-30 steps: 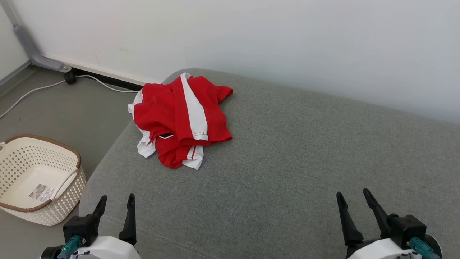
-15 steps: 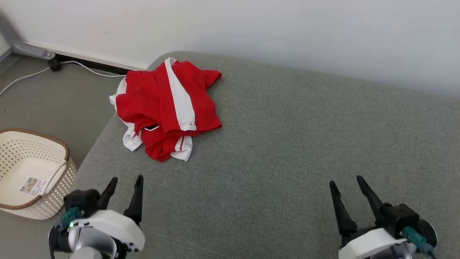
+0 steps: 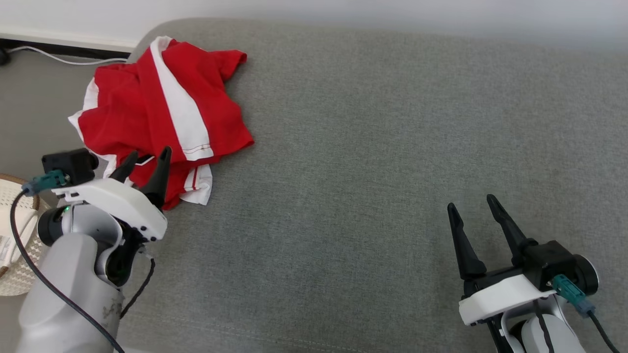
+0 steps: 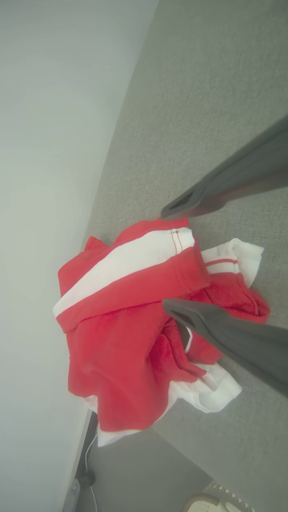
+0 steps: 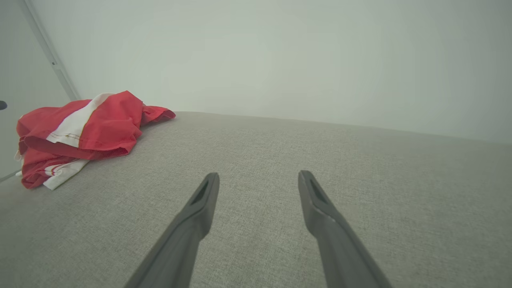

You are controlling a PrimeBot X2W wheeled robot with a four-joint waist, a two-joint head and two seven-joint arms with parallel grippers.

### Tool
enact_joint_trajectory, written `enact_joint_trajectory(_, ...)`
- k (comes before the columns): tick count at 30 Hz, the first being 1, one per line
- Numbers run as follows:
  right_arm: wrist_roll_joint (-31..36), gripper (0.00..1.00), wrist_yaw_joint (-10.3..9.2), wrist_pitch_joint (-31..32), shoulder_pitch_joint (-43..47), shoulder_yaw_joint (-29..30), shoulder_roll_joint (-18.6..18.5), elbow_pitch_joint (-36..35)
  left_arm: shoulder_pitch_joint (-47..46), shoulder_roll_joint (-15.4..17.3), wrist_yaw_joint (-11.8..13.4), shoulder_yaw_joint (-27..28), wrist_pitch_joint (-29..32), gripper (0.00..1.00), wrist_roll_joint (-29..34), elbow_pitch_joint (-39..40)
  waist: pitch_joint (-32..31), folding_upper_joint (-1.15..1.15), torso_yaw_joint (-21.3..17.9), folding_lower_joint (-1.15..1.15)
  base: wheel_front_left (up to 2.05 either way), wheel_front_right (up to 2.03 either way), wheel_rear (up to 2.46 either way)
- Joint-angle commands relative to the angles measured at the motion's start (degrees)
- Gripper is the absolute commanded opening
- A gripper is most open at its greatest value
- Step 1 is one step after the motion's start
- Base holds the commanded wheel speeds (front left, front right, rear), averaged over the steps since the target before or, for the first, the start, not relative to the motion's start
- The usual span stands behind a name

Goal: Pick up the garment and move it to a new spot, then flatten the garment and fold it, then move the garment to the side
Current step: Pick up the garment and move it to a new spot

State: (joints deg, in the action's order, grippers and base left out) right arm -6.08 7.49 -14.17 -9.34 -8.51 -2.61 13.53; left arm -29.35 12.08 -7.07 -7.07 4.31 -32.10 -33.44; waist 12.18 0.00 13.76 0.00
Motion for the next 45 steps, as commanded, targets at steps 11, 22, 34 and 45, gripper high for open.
enact_joint_trajectory(11, -1.1, 1.0, 0.0, -0.8, -4.4, -1.3, -0.3, -3.4, -10.9, 9.5, -0.4, -2.1, 10.0, 1.0, -11.8, -6.2, 7.2, 0.0, -5.4, 0.0, 0.0, 0.0, 0.0)
enact_joint_trajectory(22, -3.4, 1.0, 0.0, -0.8, -5.7, -1.4, -0.3, -4.9, -13.0, 15.9, -0.4, -4.4, 15.8, 1.0, -21.0, -9.2, 10.4, 0.0, -8.5, 0.0, 0.0, 0.0, 0.0)
enact_joint_trajectory(34, -4.0, 1.0, 0.0, -0.8, -5.4, -0.5, -0.3, -5.0, -13.6, 18.8, -0.4, -6.7, 15.4, 0.0, -26.9, -7.9, 9.9, 0.0, -8.6, 0.0, 0.0, 0.0, 0.0)
enact_joint_trajectory(45, -3.6, 1.0, 0.0, -0.8, -4.9, 0.2, -0.3, -4.5, -11.2, 19.7, -0.4, -10.0, 7.1, 0.0, -27.9, -0.2, 7.9, 0.0, -7.6, 0.0, 0.0, 0.0, 0.0)
